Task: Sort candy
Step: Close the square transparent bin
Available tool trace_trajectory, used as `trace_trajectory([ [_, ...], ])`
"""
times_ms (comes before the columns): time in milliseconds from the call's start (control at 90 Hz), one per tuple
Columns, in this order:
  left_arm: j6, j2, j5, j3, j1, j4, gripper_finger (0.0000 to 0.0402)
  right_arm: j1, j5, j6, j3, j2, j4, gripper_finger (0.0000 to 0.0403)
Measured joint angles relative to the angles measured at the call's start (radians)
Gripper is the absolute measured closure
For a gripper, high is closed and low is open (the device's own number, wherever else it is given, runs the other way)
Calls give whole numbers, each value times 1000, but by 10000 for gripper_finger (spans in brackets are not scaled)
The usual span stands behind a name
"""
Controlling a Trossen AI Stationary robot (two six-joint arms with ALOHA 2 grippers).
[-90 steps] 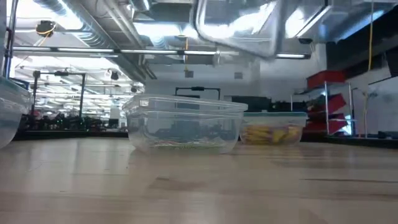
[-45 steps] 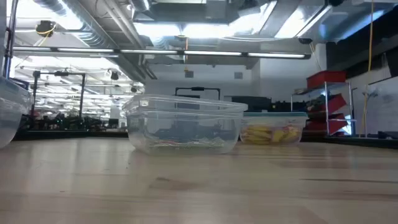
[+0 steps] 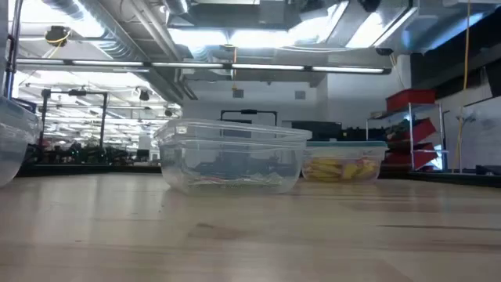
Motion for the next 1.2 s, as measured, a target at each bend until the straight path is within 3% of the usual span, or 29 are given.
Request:
trace_trajectory([
  [100,-1,3,-4,0,0,1,368,1,-58,-1,2,8,74,161],
  [189,-2,5,-14,0,-1,-4,368,1,-65,-2,2,9,55,195],
  [456,-30,9,-55,0,1,-137,351,-9,-58,41,2,8,4,364],
  [700,-12,20,-48,-1,3,-308,287,-123,-244,166,4,81,-89,366],
  [822,-37,18,-44,-1,9,-496,273,-165,-362,214,4,164,-80,366],
  [967,-61,14,-46,0,12,-742,270,-203,-416,277,-2,275,-88,368],
  [1067,-28,15,-53,0,29,-847,269,-228,-498,331,1,348,36,368],
  [1200,84,14,-86,0,78,-895,269,-236,-566,548,1,445,331,368],
])
